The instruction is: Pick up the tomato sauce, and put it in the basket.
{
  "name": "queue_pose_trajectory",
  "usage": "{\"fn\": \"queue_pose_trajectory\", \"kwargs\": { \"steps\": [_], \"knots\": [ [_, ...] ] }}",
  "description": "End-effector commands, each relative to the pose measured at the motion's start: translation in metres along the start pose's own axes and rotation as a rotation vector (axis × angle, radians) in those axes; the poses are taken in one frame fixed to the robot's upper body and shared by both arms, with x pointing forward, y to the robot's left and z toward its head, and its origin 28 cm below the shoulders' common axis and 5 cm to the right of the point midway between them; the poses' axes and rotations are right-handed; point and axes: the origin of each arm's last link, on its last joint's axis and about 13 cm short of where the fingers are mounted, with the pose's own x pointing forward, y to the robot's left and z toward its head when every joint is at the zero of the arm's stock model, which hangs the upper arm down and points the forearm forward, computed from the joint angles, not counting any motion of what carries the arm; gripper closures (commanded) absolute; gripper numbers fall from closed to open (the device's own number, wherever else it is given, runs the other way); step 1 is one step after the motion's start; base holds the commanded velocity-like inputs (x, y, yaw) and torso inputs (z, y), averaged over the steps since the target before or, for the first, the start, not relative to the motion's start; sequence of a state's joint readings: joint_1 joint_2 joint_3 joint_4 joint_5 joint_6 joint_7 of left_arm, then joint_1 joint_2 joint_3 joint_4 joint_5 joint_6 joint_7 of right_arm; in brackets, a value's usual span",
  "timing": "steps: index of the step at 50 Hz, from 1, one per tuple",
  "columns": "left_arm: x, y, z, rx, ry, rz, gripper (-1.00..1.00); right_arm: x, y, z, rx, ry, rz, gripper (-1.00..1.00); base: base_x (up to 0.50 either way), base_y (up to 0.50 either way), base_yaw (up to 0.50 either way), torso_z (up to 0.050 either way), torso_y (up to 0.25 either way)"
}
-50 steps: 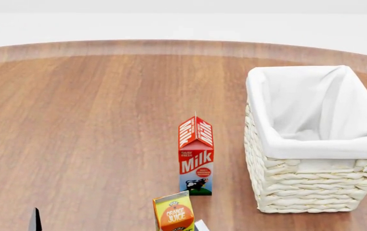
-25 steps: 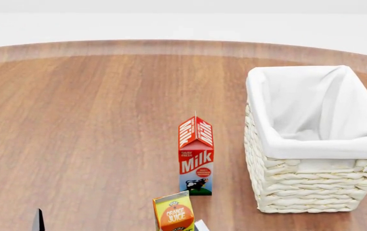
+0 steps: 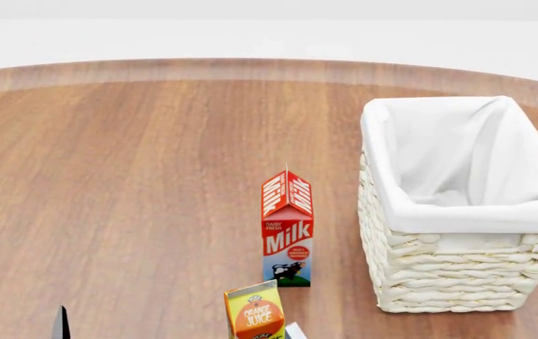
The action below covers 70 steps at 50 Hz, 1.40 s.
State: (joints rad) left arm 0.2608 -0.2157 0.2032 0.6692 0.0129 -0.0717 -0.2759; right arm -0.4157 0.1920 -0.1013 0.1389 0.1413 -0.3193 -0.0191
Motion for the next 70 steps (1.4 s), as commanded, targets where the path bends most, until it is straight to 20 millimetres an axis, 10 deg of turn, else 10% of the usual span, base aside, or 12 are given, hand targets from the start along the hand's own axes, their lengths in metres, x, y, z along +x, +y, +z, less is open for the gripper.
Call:
{"fn": "queue_pose_trajectory", "kwargs": {
  "steps": [1, 9, 10, 23, 45, 70],
  "knots": [
    [0.000, 0.000, -0.001, 0.000, 0.002, -0.001, -1.00, 0.010, 0.002, -0.003, -0.001, 0.002, 0.002, -1.00, 0.00, 0.00, 0.00, 0.000, 0.000],
    [0.000, 0.000, 0.000, -0.002, 0.002, -0.002, -1.00, 0.012, 0.004, 0.005, -0.008, -0.008, 0.012, -1.00, 0.00, 0.00, 0.00, 0.000, 0.000],
    [0.000, 0.000, 0.000, -0.001, 0.002, -0.002, -1.00, 0.013, 0.004, 0.001, -0.009, -0.008, 0.012, 1.00, 0.00, 0.00, 0.00, 0.000, 0.000],
    [0.000, -0.001, -0.001, -0.001, 0.008, -0.007, -1.00, 0.011, 0.004, 0.001, -0.013, -0.025, 0.025, 1.00, 0.00, 0.00, 0.00, 0.000, 0.000],
    [0.000, -0.001, -0.001, -0.012, 0.015, -0.009, -1.00, 0.013, -0.022, 0.157, -0.021, -0.512, -0.097, 1.00, 0.00, 0.00, 0.00, 0.000, 0.000],
    [0.001, -0.001, -0.003, -0.014, 0.020, -0.011, -1.00, 0.064, -0.044, 0.236, 0.029, -0.622, -0.189, 1.00, 0.00, 0.00, 0.00, 0.000, 0.000]
  ]
}}
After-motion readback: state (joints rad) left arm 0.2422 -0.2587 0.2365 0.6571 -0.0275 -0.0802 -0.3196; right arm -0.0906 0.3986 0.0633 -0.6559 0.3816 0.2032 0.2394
